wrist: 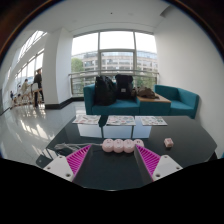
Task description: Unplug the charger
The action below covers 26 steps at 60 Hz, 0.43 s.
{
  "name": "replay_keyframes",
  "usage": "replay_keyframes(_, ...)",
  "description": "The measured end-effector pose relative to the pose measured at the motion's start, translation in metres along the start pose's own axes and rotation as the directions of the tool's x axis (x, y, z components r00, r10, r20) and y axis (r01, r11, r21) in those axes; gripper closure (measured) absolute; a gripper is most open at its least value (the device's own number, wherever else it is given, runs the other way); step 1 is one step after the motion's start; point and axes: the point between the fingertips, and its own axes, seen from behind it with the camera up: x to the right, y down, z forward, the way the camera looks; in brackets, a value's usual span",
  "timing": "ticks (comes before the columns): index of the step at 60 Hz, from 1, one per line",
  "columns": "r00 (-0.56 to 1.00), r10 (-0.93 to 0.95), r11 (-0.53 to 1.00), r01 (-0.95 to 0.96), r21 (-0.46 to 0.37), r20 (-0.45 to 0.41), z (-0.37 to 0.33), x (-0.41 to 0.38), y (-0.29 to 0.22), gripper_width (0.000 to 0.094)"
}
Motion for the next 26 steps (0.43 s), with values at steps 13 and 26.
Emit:
replay_keyframes(13,1.000,0.011,1.000,-0.010,-0.024,0.013,0.002,-0.005,0.008,0.0094)
replay_keyframes(26,0.999,0.033,0.998,-0.032,-0.055,0.026,0.009,-0.008,0.020,0.0099)
